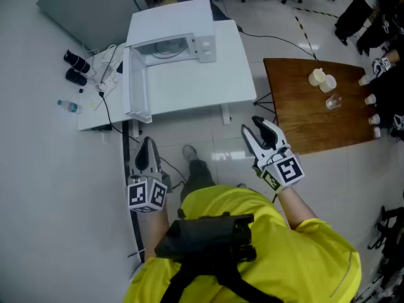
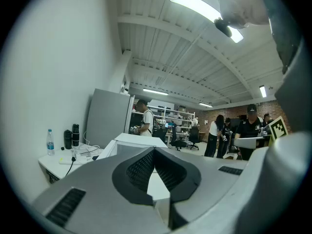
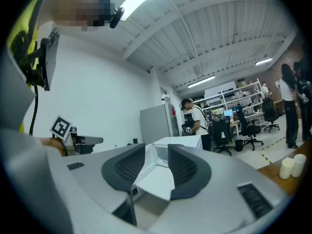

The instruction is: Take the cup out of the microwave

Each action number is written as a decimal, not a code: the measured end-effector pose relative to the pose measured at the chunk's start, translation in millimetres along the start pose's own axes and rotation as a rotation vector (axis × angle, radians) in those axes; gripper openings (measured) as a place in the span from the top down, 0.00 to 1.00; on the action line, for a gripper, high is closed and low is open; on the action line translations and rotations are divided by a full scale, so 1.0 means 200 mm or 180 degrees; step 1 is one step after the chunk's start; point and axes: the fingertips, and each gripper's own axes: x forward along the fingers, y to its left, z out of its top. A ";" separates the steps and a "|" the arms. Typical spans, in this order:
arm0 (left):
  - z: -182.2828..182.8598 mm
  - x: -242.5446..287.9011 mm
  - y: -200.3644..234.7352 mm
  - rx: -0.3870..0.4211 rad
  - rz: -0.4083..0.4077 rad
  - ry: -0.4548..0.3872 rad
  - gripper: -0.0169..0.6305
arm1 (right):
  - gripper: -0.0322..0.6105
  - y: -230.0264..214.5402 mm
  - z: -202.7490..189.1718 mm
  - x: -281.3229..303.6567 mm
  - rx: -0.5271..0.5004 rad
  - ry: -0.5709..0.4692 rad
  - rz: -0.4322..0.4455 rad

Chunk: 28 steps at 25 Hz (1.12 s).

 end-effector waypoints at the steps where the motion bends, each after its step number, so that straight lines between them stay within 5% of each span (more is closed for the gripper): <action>1: 0.01 0.07 0.09 -0.0004 -0.0015 0.0034 0.99 | 0.71 0.02 -0.02 0.14 0.0023 0.0048 0.0016; 3: 0.03 0.21 0.25 0.0013 -0.0062 0.0089 0.99 | 0.61 0.05 -0.05 0.43 0.0058 0.0115 0.0022; 12: 0.10 0.79 0.91 0.0159 -0.0241 0.0396 0.99 | 0.61 0.03 -0.22 1.49 0.0039 0.0428 -0.0293; 16: 0.06 0.95 1.01 0.0127 -0.0334 0.0549 0.99 | 0.60 -0.05 -0.42 1.82 0.0108 0.0646 -0.0437; 18: 0.05 1.04 1.03 0.0141 -0.0370 0.0589 0.98 | 0.44 -0.12 -0.56 2.00 0.0118 0.0745 -0.0556; 22: -0.01 1.18 1.06 0.0159 -0.0424 0.0725 0.99 | 0.44 -0.32 -0.84 2.41 0.0037 0.0882 -0.0878; 25: -0.06 1.25 1.07 0.0176 -0.0467 0.0829 0.99 | 0.24 -0.48 -1.04 2.68 0.0010 0.0985 -0.1128; 28: -0.11 1.32 1.10 0.0226 -0.0492 0.0906 0.99 | 0.24 -0.62 -1.17 2.90 0.0029 0.1062 -0.1245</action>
